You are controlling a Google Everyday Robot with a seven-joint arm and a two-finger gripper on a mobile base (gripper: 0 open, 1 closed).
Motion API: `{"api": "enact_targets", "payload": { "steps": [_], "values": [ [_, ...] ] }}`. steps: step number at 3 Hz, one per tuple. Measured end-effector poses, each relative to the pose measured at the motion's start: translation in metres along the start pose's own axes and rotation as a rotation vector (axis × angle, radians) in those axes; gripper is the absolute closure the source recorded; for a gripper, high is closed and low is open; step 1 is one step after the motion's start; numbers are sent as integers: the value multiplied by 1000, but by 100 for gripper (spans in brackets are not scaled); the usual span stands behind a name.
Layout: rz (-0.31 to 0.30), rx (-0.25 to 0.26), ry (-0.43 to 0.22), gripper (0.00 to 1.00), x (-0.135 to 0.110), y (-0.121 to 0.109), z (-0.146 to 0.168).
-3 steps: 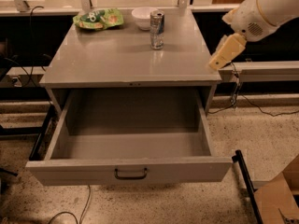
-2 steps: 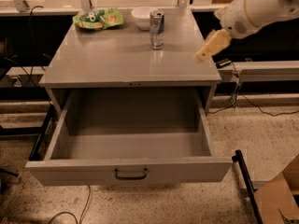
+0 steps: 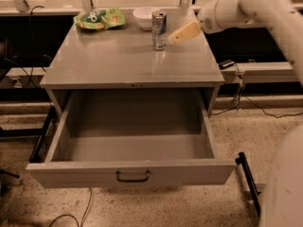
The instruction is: Place redbull can into top drawer
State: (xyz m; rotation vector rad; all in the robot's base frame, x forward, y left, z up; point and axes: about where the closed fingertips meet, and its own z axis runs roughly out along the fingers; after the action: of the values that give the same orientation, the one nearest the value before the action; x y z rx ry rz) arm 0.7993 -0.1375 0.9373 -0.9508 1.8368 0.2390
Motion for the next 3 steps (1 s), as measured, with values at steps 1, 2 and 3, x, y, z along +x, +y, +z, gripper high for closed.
{"api": "enact_targets", "payload": {
  "steps": [1,2,3],
  "values": [
    [88,-3,-53,0,-14,-7,53],
    [138,-19,-95,0,-28,-6,89],
    [140,-35,-124,0,-46,2,106]
  ]
}}
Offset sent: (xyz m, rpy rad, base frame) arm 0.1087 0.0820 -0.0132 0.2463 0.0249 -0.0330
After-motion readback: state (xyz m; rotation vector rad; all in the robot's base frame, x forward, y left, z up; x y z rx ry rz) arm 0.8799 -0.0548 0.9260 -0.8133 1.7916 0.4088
